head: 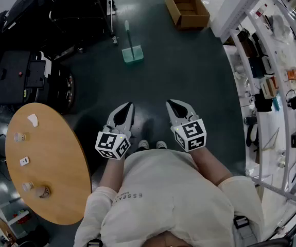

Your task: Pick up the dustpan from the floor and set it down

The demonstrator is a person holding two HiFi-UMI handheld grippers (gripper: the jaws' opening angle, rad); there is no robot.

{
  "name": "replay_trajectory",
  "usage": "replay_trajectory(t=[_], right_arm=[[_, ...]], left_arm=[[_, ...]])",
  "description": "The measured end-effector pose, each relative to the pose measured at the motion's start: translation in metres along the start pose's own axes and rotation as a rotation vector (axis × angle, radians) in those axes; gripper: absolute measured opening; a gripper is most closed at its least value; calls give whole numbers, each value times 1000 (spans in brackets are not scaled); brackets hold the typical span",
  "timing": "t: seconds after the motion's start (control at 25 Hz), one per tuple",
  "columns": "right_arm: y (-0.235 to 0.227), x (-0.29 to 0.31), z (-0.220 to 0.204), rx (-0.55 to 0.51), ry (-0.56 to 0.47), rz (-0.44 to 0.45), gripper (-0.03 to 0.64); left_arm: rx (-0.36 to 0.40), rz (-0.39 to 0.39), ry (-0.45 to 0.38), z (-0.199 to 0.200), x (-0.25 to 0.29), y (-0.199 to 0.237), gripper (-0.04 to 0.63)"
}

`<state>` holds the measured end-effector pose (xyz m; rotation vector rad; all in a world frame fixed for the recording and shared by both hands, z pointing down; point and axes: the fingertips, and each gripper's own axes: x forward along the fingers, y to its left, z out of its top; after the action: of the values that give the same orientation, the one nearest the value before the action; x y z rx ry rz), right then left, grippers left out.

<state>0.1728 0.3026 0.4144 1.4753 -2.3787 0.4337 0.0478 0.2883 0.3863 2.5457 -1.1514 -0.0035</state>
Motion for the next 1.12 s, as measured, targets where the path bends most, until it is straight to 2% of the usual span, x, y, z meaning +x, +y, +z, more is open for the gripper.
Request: replay_trajectory(t=[0.24,0.44,0.76,0.92,1.12], right_arm=[[4,-2,2,-2,-6,-14,-11],[7,-8,-6,5,-1,-22,-11],[0,-14,-12,73,-2,-65,-9],[0,-10,-14,86,4,-81,-9],[15,15,-12,96,24,-86,-9]], left_arm=[[0,-10,7,-1,-6,-1,17],[29,-19,14,-6,-12,-9,17],[30,-25,25,-13,-18,-13,17],[23,-12,22,-13,-25,-3,17],[11,20,14,-9,-43,30,17]])
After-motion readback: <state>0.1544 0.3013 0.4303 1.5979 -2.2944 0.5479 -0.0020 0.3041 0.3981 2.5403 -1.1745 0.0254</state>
